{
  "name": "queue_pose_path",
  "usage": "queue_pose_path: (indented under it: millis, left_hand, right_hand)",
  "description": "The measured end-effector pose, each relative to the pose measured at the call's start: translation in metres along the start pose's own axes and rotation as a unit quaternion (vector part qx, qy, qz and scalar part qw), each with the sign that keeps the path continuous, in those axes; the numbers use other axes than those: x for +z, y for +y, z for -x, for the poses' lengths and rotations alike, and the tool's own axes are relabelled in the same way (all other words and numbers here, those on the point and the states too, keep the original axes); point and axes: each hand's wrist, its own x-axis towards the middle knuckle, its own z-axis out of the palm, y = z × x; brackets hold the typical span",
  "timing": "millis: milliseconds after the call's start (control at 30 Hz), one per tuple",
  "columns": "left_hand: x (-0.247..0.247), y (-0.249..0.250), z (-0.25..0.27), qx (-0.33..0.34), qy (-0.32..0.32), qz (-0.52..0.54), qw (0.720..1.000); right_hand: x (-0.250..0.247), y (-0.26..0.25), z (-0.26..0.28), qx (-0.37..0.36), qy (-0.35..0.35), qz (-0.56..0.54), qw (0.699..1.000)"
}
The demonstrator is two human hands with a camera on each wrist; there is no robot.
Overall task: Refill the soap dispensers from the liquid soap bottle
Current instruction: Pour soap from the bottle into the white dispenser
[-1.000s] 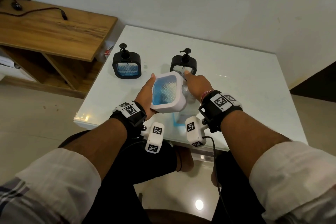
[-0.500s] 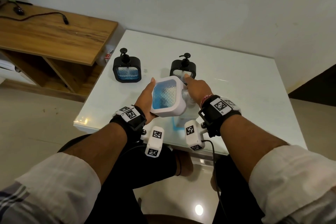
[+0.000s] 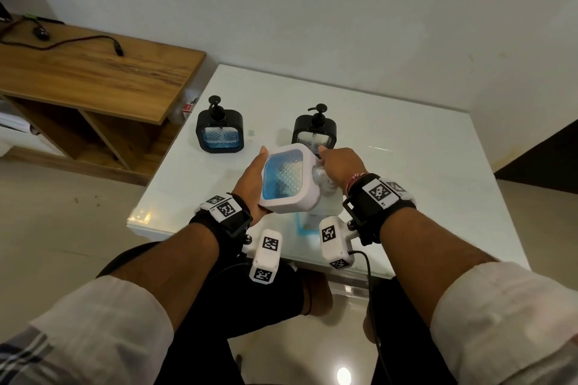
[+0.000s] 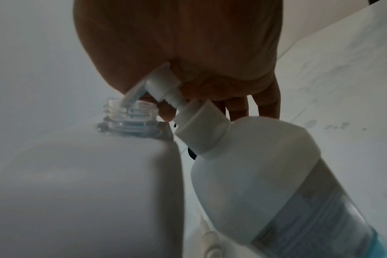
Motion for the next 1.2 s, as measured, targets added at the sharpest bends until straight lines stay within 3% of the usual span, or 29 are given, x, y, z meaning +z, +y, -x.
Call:
queue_pose_path:
  millis: [100, 200, 433, 633, 833, 1200]
  left_hand:
    - [0.001, 0.0, 0.001, -0.001, -0.002, 0.003, 1.0]
    - [0.001, 0.0, 0.001, -0.001, -0.012, 0.008, 1.0]
    - [0.001, 0.001, 0.001, -0.007, -0.006, 0.002, 1.0]
    - [0.003, 0.0, 0.005, 0.001, -0.007, 0.009, 1.0]
    - [0.004, 0.0, 0.005, -0.001, -0.007, 0.006, 1.0]
    - [0.004, 0.003, 0.005, -0.007, -0.007, 0.012, 1.0]
  right_hand:
    - [-0.001, 0.0, -0.004, -0.033, -0.03, 0.027, 0.999]
    - [0.0, -0.001, -0.003, -0.023, -0.049, -0.023, 0.998]
    - [0.004, -0.002, 0.001, -0.024, -0.062, 0.057, 0.996]
    - [0.0, 0.001, -0.001, -0.034, -0.062, 0.015, 0.997]
    - [0.002, 0.001, -0.004, -0.023, -0.022, 0.06, 0.998]
    - [0.002, 0.001, -0.01, -0.032, -0.028, 0.051, 0.998]
